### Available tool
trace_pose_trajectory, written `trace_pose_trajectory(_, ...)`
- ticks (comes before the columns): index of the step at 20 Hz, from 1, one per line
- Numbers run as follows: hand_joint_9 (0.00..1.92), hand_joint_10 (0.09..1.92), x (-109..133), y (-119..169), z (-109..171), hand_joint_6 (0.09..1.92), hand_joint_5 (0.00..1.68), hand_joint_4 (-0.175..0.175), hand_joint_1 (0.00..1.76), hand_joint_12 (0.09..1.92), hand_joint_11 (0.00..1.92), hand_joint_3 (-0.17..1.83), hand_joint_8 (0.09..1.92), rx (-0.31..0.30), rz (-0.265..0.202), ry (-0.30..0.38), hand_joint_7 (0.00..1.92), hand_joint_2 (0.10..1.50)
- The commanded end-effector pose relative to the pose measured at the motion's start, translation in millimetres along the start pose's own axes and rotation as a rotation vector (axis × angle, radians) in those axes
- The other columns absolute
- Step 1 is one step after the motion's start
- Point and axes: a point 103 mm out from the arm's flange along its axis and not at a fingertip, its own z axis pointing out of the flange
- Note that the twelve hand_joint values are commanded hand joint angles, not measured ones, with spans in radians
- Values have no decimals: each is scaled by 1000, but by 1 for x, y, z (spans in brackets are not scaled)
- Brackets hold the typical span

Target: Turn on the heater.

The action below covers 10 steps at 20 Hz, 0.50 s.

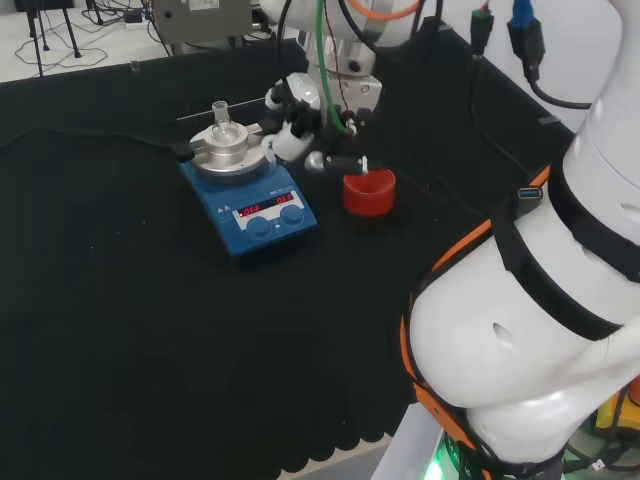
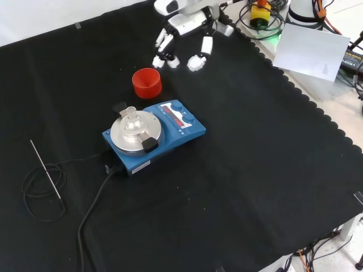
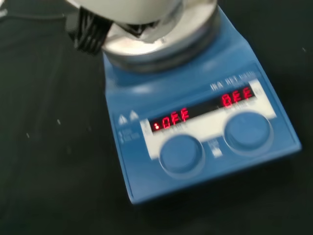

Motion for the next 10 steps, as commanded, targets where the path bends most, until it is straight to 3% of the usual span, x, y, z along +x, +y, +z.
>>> trace_pose_trajectory(1,1205,644,-13,-34,14,197,345,-41,1068,1197,776,819,917,108,24,-61,1113,640)
trace_pose_trajectory(10,1470,1043,-10,-46,34,87,298,-61,1197,880,1462,829,1273,239,-8,-90,1322,689)
